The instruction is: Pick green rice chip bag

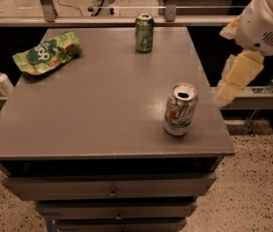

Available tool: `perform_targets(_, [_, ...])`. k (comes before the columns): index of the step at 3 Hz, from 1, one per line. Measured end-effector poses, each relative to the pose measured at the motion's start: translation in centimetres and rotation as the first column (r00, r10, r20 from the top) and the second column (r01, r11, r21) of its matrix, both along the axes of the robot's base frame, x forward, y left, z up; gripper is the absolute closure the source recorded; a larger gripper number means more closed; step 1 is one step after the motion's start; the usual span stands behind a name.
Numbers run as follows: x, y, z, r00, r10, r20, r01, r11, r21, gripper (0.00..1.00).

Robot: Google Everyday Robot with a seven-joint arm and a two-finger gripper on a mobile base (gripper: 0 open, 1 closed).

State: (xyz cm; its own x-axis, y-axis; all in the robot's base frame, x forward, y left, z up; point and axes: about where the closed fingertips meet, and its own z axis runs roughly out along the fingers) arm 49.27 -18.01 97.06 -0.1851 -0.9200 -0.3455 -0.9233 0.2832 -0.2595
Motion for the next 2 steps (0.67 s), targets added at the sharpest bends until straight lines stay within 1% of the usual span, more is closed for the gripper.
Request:
perform_targets(1, [5.7,5.8,-0.3,0.9987,0.041,0.03,-0.044,0.993,0.106,0.0])
perform_targets(2, [10.5,13.4,0.4,0.994,0.077,0.077,-0.093,0.971,0.219,0.0])
